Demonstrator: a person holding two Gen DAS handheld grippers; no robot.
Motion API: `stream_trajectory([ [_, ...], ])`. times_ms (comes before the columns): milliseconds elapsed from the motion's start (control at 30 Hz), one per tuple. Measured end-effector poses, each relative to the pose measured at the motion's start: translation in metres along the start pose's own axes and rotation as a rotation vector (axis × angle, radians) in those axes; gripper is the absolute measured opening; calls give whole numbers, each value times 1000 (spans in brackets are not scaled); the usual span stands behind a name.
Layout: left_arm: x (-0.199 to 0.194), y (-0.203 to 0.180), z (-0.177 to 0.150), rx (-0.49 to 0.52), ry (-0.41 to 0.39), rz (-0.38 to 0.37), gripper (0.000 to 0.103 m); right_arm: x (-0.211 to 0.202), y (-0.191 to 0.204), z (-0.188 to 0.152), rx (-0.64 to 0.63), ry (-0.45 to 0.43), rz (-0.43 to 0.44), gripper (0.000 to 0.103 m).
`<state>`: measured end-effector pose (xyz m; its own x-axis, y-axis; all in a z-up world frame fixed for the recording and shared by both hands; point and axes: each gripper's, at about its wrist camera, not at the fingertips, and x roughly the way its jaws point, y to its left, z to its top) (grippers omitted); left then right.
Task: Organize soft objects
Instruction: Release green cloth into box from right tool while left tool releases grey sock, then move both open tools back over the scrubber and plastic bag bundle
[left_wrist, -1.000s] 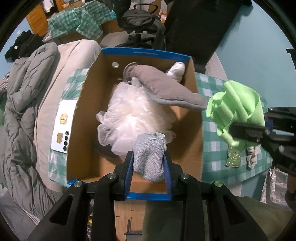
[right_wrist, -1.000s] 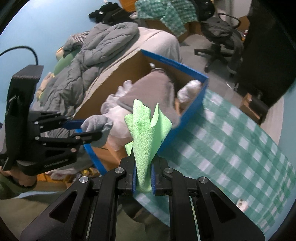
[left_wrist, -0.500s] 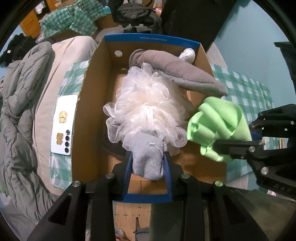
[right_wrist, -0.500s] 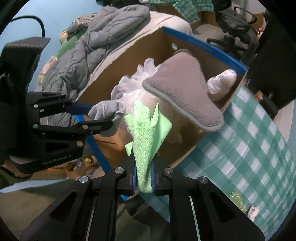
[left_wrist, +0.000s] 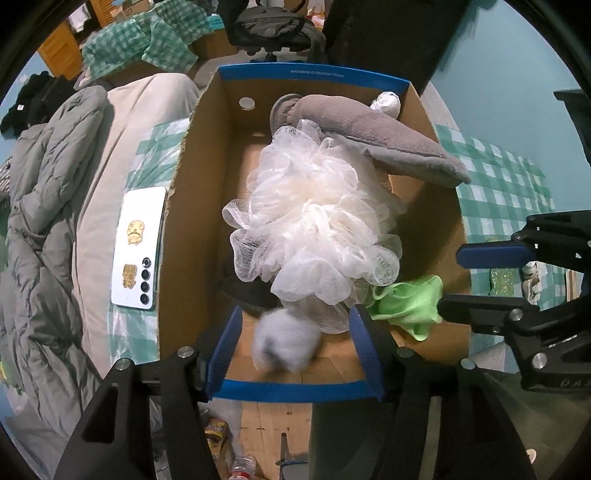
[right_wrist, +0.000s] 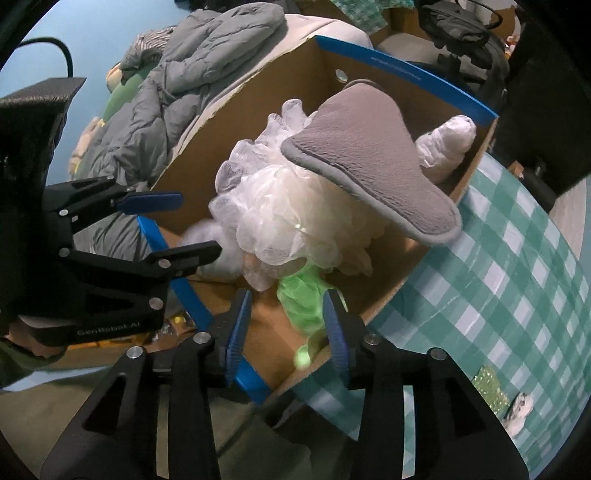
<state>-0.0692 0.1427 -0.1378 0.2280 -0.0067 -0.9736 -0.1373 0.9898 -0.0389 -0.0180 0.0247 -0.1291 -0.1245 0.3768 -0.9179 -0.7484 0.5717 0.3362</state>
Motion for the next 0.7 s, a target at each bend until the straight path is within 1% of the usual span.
stream_trajectory([
  [33, -2, 0, 0, -3, -3, 2, 63, -3, -1, -2, 6, -5, -4, 46],
  [100, -7, 0, -1, -13, -16, 2, 67, -8, -4, -5, 15, -12, -13, 48],
  [333, -18, -14, -2, -17, -38, -11, 67, -27, -20, -15, 56, -35, -32, 56],
  [400, -20, -21, -1, -7, -40, -12, 67, -32, -26, -19, 70, -41, -46, 60],
  [700, -26, -58, 5, 47, -51, -21, 67, -53, -53, -42, 115, -56, -84, 63],
])
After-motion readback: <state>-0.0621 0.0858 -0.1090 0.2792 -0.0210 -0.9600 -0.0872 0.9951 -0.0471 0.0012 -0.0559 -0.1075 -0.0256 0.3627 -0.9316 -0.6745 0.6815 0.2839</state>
